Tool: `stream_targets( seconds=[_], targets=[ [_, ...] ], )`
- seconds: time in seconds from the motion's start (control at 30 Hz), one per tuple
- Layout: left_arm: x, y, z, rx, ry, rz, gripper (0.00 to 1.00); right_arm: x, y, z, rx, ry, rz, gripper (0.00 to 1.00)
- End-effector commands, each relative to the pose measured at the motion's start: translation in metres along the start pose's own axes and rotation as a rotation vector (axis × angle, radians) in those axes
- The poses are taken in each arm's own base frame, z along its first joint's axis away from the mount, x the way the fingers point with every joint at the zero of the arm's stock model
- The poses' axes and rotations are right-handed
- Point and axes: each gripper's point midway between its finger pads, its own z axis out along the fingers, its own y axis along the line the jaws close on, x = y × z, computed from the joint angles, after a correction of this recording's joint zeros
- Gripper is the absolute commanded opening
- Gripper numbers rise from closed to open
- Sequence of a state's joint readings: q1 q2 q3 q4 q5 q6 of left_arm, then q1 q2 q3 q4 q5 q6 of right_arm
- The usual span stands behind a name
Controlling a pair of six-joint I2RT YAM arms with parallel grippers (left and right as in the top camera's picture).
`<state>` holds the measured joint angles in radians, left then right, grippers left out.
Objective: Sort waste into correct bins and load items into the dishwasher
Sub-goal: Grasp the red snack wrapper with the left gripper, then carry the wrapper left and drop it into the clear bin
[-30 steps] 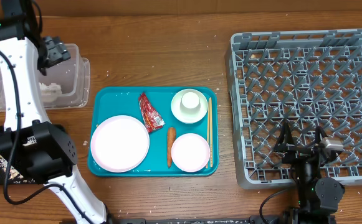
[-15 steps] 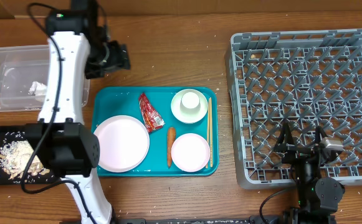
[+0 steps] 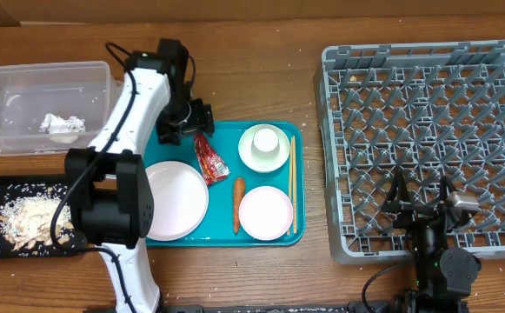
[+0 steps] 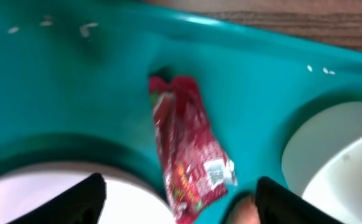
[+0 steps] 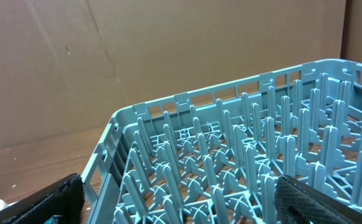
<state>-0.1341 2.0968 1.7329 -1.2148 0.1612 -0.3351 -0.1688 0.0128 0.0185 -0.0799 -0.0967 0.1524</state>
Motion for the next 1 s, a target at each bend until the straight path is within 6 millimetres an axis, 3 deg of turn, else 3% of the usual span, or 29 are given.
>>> stream_targets(
  seconds=[0.0,0.23,0.37,0.6,0.63,0.83,0.97],
  targets=[
    [0.007,-0.003,0.019,0.006,0.024,-0.015,0.7,0.002,-0.002,0.0,0.006,-0.005,-0.004,1.0],
    [0.01,0.003,0.048,0.003,0.014,-0.032,0.61,0.002,-0.002,0.0,0.006,-0.005,-0.004,1.0],
    [0.012,0.007,0.054,-0.01,0.013,-0.032,0.54,0.002,-0.002,0.0,0.006,-0.005,-0.004,1.0],
    [0.011,0.009,0.055,-0.019,0.008,-0.032,0.15,0.002,-0.002,0.0,0.006,-0.005,-0.004,1.0],
    [0.011,0.009,0.055,-0.018,0.006,-0.031,0.04,0.002,-0.002,0.0,0.006,-0.005,-0.004,1.0],
    [0.011,0.003,0.047,0.004,0.014,-0.032,0.04,0.002,-0.002,0.0,0.006,-0.005,-0.004,1.0],
    [-0.003,-0.008,0.011,0.032,-0.035,-0.026,0.04,0.002,-0.002,0.0,0.006,-0.005,-0.004,1.0]
  ],
)
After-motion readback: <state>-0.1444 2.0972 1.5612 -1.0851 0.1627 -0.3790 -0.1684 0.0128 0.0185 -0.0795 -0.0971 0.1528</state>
